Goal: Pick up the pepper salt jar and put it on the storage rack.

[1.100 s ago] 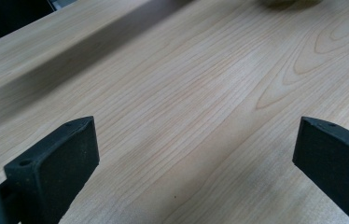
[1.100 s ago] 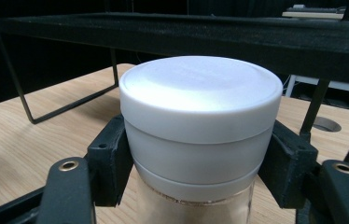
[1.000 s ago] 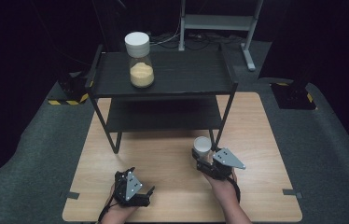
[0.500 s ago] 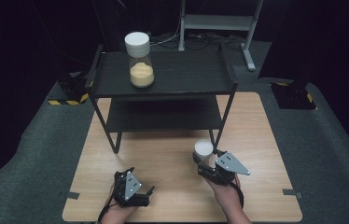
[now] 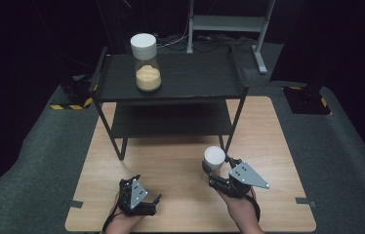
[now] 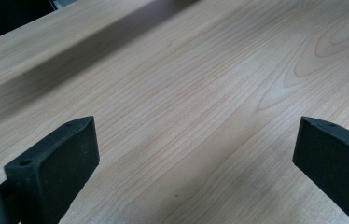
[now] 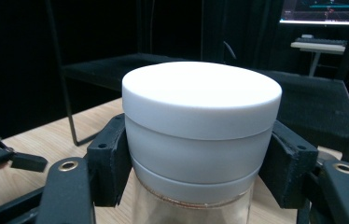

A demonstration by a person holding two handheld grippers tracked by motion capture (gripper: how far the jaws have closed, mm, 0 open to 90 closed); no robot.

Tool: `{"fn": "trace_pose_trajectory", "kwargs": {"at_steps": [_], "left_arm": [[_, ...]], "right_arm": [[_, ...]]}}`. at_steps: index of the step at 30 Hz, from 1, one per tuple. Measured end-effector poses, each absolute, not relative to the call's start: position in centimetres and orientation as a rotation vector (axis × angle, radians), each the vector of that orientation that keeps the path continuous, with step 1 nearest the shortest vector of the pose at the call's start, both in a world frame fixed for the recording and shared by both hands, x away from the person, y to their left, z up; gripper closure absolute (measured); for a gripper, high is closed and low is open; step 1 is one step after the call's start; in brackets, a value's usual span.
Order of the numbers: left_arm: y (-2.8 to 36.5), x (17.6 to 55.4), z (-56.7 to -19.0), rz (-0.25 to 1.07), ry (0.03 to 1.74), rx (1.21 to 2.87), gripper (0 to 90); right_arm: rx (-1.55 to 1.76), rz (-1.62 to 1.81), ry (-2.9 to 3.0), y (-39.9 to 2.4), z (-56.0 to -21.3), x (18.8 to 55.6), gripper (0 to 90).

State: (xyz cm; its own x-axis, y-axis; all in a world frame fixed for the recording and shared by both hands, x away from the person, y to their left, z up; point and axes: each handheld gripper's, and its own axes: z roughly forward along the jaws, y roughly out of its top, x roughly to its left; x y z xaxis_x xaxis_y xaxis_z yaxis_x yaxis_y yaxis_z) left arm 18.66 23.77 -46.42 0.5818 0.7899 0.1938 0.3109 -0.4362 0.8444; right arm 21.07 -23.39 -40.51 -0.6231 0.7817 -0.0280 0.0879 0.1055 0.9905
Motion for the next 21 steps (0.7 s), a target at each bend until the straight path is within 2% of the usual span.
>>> {"fn": "trace_pose_trajectory", "kwargs": {"at_steps": [21], "left_arm": [[23.9,18.7,-46.4,0.747,0.873,2.006,0.7]], "right_arm": [[0.750,1.637,1.771,-23.0,-34.7,19.5,33.6]]}}
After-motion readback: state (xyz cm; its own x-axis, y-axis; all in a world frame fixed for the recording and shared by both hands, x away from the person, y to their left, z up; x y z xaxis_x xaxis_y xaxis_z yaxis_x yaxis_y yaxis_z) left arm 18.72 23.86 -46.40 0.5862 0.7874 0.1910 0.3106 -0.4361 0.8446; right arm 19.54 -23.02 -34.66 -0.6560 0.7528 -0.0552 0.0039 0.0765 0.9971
